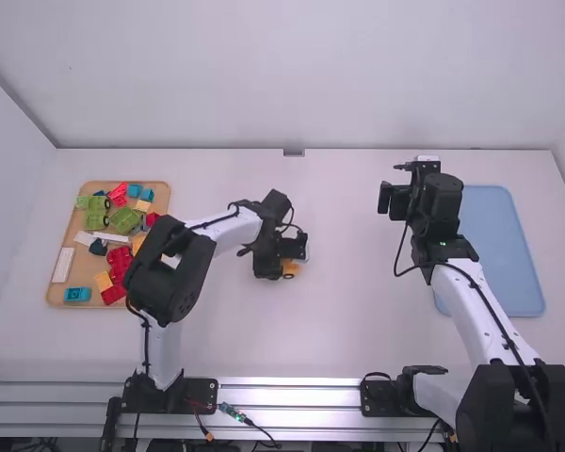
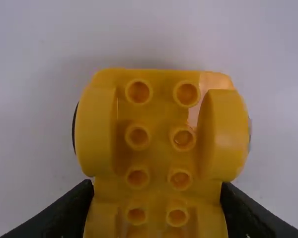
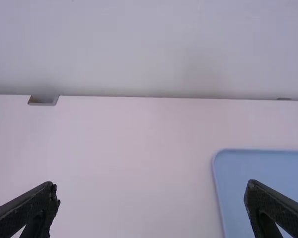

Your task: Assemble lego blocks to make yellow taxi

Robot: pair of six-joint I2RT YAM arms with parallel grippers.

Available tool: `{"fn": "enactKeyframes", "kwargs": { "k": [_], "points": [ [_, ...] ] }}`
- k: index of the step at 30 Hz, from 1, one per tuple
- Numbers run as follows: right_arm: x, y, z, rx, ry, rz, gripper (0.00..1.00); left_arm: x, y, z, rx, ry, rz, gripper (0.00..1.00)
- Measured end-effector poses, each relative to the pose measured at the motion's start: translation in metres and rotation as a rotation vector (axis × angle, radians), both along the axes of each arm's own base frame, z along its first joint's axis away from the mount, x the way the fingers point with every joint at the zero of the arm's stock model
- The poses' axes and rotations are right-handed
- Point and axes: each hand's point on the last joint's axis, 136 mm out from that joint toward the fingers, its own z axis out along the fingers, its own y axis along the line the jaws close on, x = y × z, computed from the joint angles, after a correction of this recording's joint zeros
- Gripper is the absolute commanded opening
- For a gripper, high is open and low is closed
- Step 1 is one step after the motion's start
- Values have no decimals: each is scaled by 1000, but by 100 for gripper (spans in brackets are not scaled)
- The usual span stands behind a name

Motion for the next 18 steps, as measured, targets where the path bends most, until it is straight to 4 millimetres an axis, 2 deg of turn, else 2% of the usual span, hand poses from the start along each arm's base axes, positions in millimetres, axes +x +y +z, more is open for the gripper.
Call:
{"fn": "enactKeyframes", "kwargs": {
  "k": [7, 11, 13, 14, 17, 18],
  "points": [
    [1, 0, 3, -4, -12, 2, 99, 1, 10, 5, 62, 10, 61, 99],
    [2, 0, 4, -2, -16, 4, 99, 11, 8, 25, 74, 6, 70, 99],
    [2, 1, 5, 1, -21, 4, 99, 17, 7, 40, 79, 2, 74, 99],
    [2, 0, 5, -3, -22, 3, 99, 21, 6, 53, 83, -1, 75, 99],
    [2, 0, 5, -2, -22, 2, 99, 27, 7, 70, 95, -9, 89, 99],
    [2, 1, 5, 2, -22, 3, 99, 34, 11, 83, 95, -22, 106, 99]
  ]
}}
